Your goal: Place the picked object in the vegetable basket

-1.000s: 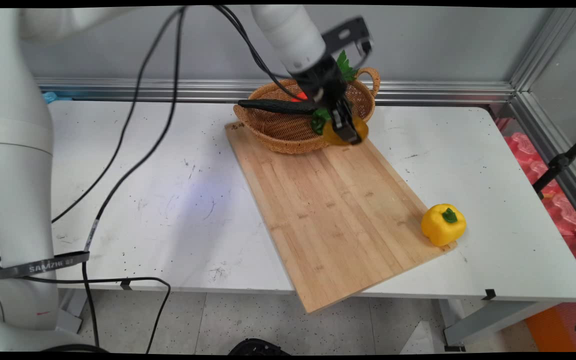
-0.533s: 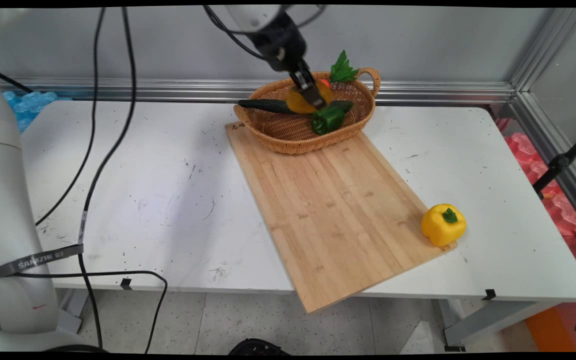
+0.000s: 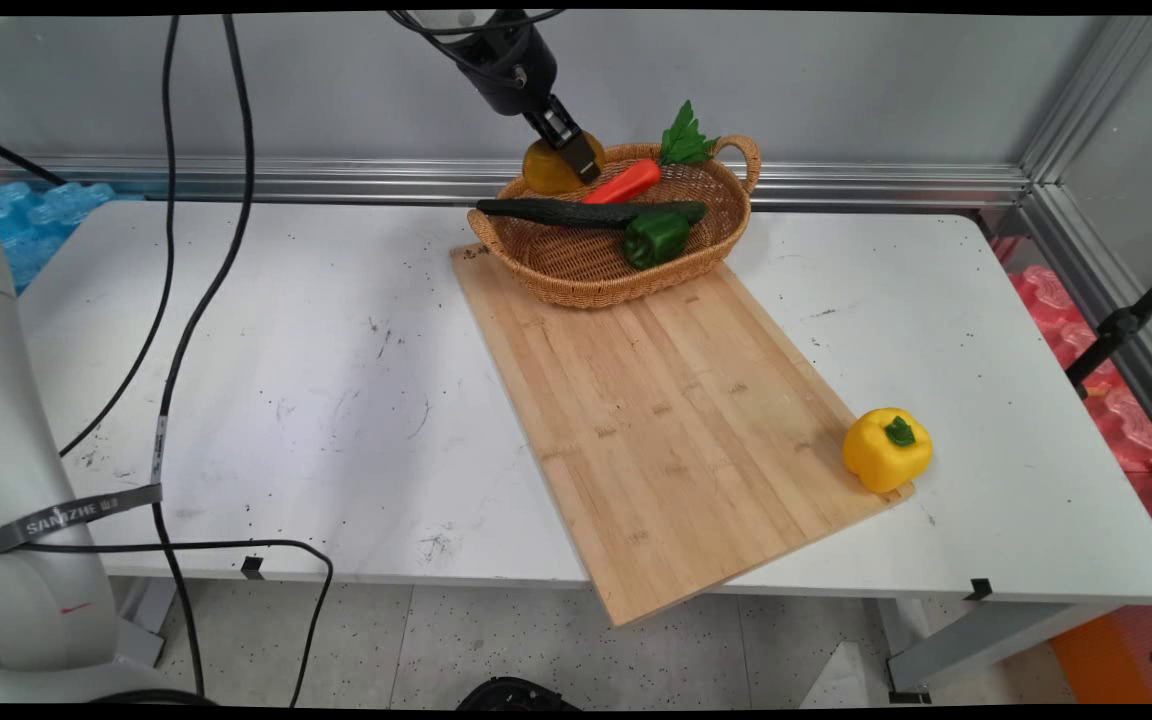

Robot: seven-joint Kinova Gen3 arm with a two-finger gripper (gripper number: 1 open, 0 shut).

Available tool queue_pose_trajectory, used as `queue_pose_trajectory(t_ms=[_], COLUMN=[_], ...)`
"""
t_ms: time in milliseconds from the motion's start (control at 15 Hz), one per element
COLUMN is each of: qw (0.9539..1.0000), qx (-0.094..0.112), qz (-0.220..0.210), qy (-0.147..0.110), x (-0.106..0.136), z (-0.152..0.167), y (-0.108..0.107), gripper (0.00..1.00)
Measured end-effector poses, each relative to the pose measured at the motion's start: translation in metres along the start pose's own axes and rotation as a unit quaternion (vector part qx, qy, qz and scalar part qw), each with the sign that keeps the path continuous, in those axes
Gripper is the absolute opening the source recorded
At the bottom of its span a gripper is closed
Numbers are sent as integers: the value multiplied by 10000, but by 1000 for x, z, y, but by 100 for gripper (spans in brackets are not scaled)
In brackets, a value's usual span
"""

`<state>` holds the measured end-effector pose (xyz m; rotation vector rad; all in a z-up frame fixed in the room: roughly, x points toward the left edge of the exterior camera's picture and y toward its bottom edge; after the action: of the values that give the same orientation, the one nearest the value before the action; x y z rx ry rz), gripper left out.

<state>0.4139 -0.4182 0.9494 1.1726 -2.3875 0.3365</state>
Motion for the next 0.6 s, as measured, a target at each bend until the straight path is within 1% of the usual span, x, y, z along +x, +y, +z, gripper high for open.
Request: queue_pose_trajectory(t_ms=[133, 333, 467, 600], qw=[9999, 9997, 9996, 9992], qx=[35, 29, 1, -41], qz=[-85, -142, -121, -41], qy=[-45, -190, -273, -407], x=[0, -2, -4, -8], z=[10, 35, 48, 69], y=[-5, -12, -13, -16], gripper=[0, 0, 0, 0])
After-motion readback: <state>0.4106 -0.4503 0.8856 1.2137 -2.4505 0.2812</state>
